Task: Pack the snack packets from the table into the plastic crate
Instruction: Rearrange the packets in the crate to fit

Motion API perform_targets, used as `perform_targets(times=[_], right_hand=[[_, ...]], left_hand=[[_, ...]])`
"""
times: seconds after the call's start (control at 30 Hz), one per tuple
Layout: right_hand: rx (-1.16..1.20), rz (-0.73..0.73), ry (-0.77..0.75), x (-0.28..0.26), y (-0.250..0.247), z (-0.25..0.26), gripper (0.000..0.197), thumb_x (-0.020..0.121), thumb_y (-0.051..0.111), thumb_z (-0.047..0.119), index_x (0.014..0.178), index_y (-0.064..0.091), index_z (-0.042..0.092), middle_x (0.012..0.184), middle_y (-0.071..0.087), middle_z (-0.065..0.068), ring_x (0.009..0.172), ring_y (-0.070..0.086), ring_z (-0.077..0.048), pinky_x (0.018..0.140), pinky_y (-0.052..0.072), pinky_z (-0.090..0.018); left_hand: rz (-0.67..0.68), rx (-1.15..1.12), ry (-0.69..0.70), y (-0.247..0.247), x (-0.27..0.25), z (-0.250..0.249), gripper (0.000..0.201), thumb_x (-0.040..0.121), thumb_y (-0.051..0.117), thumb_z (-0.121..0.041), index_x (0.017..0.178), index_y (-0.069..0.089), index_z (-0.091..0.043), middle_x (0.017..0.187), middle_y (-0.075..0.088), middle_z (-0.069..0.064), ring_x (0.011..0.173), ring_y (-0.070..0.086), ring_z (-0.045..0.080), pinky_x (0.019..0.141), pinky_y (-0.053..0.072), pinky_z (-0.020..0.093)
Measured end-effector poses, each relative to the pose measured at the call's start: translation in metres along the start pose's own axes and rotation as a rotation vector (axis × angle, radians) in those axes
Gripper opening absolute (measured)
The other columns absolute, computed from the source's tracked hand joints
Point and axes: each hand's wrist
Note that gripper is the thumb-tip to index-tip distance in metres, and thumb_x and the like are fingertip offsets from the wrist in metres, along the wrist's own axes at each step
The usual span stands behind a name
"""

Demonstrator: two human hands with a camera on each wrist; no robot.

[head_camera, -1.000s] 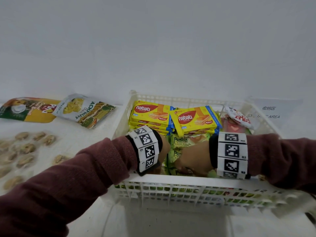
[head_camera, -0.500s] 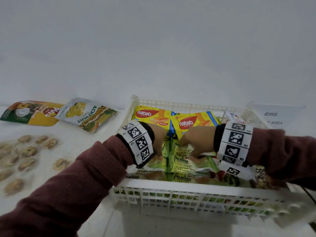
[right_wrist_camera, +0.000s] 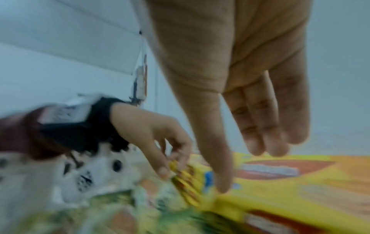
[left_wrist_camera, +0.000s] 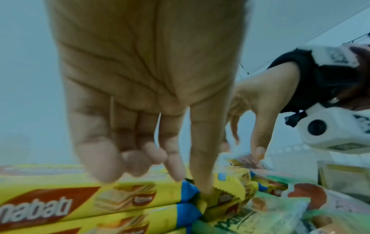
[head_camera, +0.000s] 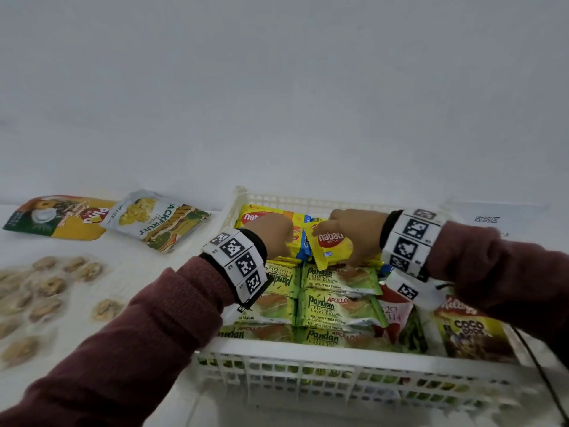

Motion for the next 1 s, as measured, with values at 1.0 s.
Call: perform_targets(times=[1.0], right_hand=[[0.193,0.066,0.107,0.009,-0.007,-0.036,0.072,0.088,0.061,0.032,0.147,0.022,0.016,0.150,0.031,-0.003,0.135,0.033,-0.020,0.107,0.029,-0.028]], left_hand=[[-0.161,-0.075,-0.097,-0.005,0.012,0.020,0.053,0.080,0.070,-0.028,0.129,0.049,-0.024,0.131,0.042,0.002,0.120,0.044,0.021,0.091,0.040,0.030]])
Point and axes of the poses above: each hand's wrist, its own x-axis towards the middle knuckle, its own y-axis out of the palm, z = x × y
